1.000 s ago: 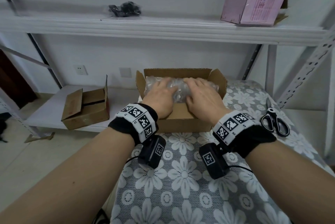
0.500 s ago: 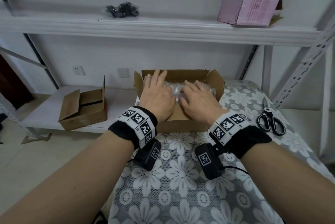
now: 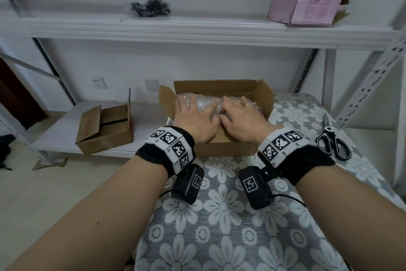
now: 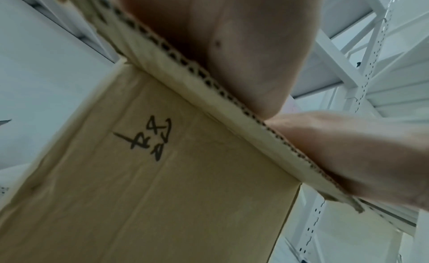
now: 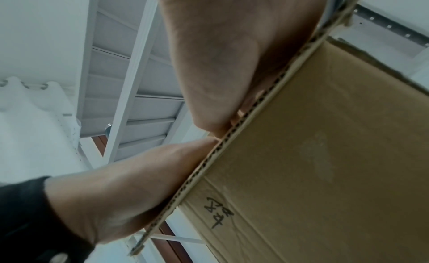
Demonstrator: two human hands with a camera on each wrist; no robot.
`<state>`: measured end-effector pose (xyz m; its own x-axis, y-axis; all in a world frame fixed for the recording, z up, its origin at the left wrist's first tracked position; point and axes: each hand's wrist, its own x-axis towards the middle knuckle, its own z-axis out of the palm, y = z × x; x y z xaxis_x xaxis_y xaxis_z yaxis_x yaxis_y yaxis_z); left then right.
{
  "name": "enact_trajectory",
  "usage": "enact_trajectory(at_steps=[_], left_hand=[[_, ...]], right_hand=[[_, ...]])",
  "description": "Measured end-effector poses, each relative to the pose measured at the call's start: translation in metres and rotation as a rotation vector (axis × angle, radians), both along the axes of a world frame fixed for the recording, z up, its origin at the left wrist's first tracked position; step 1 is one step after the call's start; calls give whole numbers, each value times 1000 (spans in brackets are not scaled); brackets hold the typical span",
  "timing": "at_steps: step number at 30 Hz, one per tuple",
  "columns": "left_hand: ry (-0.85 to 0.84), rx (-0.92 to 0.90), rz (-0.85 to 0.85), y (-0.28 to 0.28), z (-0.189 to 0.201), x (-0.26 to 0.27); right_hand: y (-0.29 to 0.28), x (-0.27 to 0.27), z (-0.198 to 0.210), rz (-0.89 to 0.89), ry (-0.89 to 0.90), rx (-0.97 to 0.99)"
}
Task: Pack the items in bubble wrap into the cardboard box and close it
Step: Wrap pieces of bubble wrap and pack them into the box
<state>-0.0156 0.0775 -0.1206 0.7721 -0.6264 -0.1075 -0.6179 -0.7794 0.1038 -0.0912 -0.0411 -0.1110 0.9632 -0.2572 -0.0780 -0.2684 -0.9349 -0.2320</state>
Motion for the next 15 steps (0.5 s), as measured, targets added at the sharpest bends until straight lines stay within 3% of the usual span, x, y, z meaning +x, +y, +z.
enact_trajectory(at_steps=[8, 11, 13, 15], left_hand=[[266, 40, 11, 2, 26, -2], [88, 86, 19, -2, 27, -8], [-52, 12, -57, -5, 29, -11], [-1, -45, -105, -5, 25, -10]], right_hand=[[-3, 8, 4, -17, -23, 68], [-6, 7, 6, -28, -22, 96], [-5, 2, 5, -11, -46, 75], [-5, -3, 3, 21, -65, 56]])
